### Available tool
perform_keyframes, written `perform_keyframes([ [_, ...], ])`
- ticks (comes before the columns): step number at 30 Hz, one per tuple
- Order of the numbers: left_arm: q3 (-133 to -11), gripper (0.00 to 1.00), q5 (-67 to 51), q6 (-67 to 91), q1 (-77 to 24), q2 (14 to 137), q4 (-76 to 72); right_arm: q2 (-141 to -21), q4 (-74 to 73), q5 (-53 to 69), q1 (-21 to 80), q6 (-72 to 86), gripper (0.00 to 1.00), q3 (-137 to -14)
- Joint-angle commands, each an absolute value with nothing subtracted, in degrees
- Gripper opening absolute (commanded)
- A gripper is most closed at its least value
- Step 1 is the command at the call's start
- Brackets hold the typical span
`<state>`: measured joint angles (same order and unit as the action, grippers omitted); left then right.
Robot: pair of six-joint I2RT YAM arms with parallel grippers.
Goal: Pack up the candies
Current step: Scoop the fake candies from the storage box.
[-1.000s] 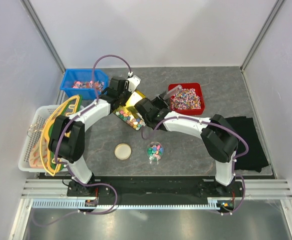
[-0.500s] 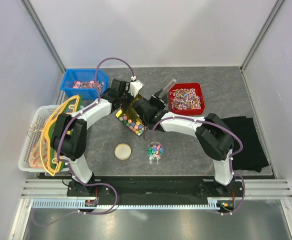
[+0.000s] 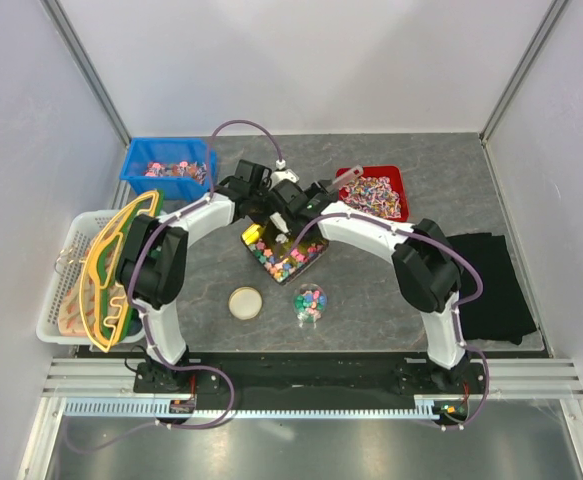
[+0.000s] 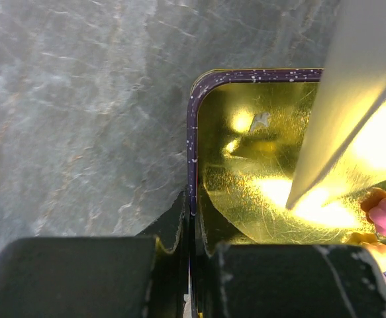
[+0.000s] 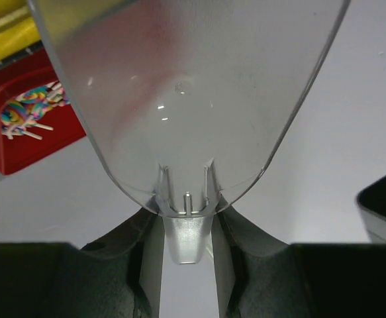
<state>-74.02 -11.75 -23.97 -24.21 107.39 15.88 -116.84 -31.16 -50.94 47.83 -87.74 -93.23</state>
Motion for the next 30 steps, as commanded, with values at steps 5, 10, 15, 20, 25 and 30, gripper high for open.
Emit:
perform_keyframes([
  [5,-78.0,0.02,-14.9,-22.4,-24.7,109.6,16.7,-107.9,-38.1,-42.8,43.7,-77.2,0.00,-86.5],
  [10,-79.0,0.02,-13.8,-21.9,-24.6,111.4,17.1,-103.8,-38.8,-38.4,42.8,-74.8,0.00,-82.9],
  [15,-81.1,0.02,-12.8,-20.8,-24.6,113.7,18.7,-100.6,-39.9,-34.5,41.8,-71.0,0.00,-81.3],
  [20,-81.9,0.11,-12.3,-20.6,-24.5,114.6,19.1,-97.7,-40.6,-29.3,39.8,-66.5,0.00,-81.7],
  [25,-82.8,0.17,-12.0,-20.2,-24.4,115.0,19.8,-95.0,-40.6,-24.4,36.9,-61.8,0.00,-82.1],
  [30,-84.4,0.17,-7.5,-19.6,-24.4,115.2,20.7,-93.5,-40.2,-22.1,34.5,-58.7,0.00,-82.4],
])
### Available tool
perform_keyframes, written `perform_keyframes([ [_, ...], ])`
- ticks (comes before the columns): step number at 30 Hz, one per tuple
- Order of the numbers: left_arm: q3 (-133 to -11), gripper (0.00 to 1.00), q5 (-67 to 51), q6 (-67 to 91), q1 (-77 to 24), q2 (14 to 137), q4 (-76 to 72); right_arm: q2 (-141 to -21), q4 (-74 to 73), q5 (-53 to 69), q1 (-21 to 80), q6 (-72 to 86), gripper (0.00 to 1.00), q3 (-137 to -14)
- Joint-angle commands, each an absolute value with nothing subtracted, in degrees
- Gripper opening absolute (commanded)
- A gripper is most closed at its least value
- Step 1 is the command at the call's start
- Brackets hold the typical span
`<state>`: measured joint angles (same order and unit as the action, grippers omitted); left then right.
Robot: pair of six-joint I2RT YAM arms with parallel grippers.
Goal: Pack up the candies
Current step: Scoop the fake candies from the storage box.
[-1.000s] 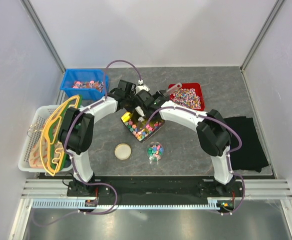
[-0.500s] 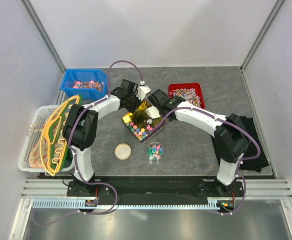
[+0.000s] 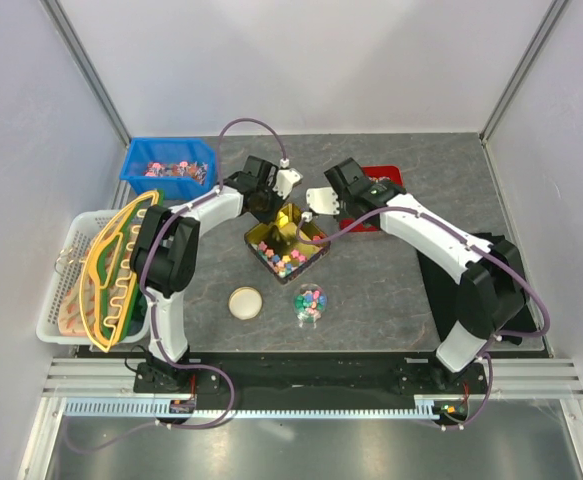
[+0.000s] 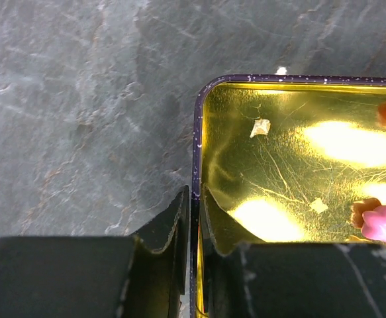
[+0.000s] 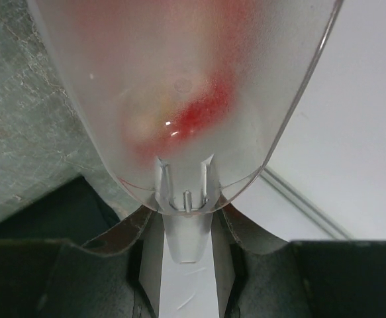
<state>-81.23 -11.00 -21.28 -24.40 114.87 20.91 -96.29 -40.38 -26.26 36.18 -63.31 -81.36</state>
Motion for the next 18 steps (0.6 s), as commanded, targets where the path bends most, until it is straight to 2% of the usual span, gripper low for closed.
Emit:
perform_keyframes([
  [1,-84.5,0.17,-6.6,-19.3,-24.3,115.1,20.6,-93.3,-39.9,-21.4,33.6,-57.4,0.00,-82.5],
  [4,-85.1,0.19,-6.4,-15.9,-22.4,113.0,19.7,-93.1,-40.0,-15.7,30.7,-53.7,0.00,-83.6],
  [6,-85.8,0.30,-9.7,-14.2,-19.7,111.1,19.6,-93.8,-39.9,-12.9,29.8,-52.2,0.00,-83.6],
  [7,-85.7,0.40,-11.1,-12.8,-18.7,108.6,19.3,-94.1,-39.9,-12.4,29.4,-50.6,0.00,-83.6],
  [10,-85.2,0.55,-21.3,-10.8,-14.8,103.2,18.9,-95.3,-39.1,-9.8,28.8,-47.7,0.00,-83.8],
  [13,-83.3,0.61,-38.2,-10.3,-12.2,98.4,18.5,-95.5,-37.1,-6.4,28.6,-43.8,0.00,-83.2],
  [18,-81.1,0.64,-53.4,-7.6,-12.1,96.4,18.3,-96.6,-34.9,-1.2,28.7,-38.3,0.00,-83.7],
])
